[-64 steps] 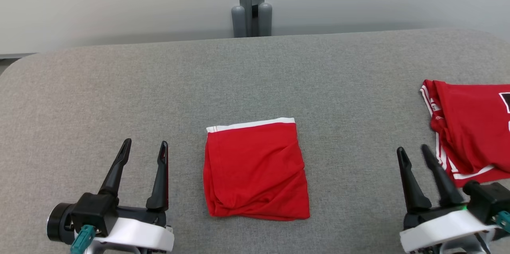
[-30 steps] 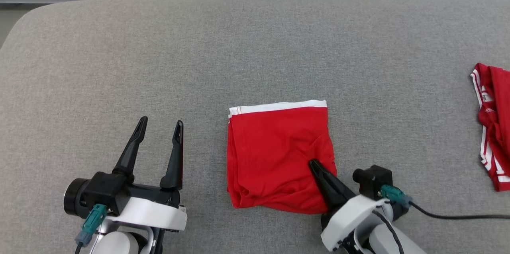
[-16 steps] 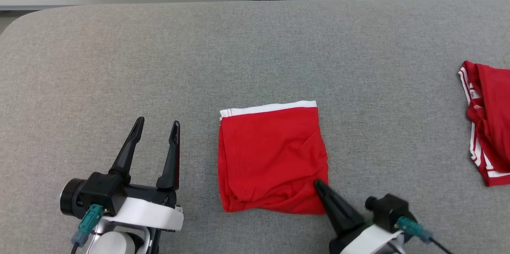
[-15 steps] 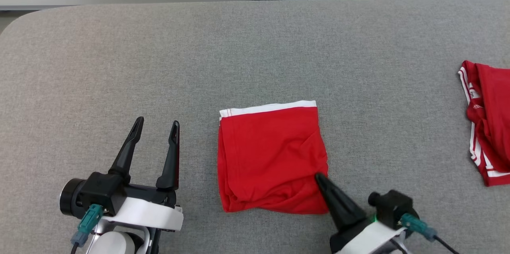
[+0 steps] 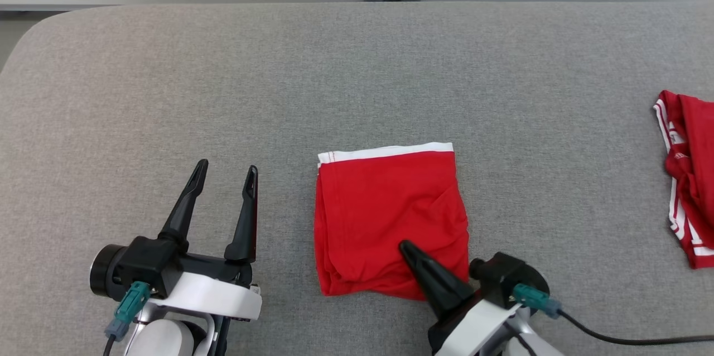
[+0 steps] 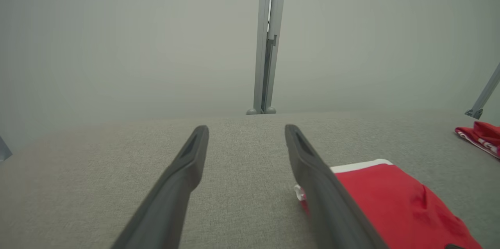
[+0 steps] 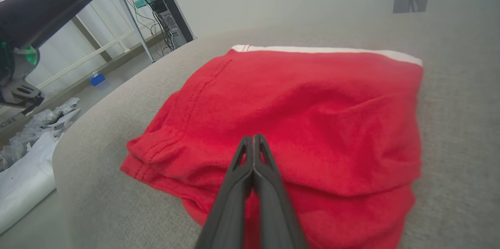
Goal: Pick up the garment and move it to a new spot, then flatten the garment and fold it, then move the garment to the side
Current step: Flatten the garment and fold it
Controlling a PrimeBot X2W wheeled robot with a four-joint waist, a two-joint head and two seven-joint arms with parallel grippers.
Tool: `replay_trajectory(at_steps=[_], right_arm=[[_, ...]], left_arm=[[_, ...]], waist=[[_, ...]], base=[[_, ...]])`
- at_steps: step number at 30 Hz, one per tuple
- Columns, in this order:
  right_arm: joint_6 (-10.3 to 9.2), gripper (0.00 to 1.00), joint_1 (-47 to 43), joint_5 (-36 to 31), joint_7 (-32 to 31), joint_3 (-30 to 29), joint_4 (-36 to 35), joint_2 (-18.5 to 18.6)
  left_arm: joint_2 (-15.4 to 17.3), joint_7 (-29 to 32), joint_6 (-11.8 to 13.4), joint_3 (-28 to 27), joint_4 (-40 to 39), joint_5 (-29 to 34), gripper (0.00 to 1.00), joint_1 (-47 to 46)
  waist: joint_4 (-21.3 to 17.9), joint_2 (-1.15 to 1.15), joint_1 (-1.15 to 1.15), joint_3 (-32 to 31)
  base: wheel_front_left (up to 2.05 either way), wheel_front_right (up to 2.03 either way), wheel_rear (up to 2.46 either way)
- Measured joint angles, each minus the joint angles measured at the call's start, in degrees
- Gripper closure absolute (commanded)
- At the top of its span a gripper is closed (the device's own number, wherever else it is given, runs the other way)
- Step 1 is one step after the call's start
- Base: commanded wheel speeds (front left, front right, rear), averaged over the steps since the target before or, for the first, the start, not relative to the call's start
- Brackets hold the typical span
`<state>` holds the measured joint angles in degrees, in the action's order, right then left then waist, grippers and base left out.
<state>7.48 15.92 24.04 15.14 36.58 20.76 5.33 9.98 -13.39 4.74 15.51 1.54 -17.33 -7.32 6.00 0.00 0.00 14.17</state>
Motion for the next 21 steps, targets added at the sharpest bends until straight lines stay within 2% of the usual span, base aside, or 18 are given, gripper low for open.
replay_trajectory(at_steps=[5, 11, 15, 21], right_arm=[[0.0, 1.0, 2.08, 3.08, 0.0, 6.33, 7.69, -0.55], [-0.08, 1.0, 2.86, 8.04, 0.08, 12.47, 10.57, -0.62], [-0.07, 1.0, 2.84, 10.2, 0.01, 15.02, 7.87, 0.18], [-0.04, 1.0, 1.74, 8.94, 0.01, 11.56, -3.88, 1.6]], left_arm=[[-0.15, -0.22, -0.13, 0.29, 0.42, -0.34, 0.0, -0.05], [-0.31, -0.31, 0.2, 0.32, 0.73, -0.53, 0.0, -0.03], [-0.22, -0.35, 0.37, 0.32, 0.76, -0.7, 0.0, 0.06], [0.24, -0.43, 0.88, 0.05, 0.6, -0.87, 0.0, 0.67]], waist=[[0.96, 0.0, 0.0, -0.04], [1.14, 0.0, 0.0, -0.36], [0.64, 0.0, 0.0, -0.61], [-0.5, 0.0, 0.0, -1.53]], base=[[0.0, 0.0, 0.0], [0.0, 0.0, 0.0], [0.0, 0.0, 0.0], [0.0, 0.0, 0.0]])
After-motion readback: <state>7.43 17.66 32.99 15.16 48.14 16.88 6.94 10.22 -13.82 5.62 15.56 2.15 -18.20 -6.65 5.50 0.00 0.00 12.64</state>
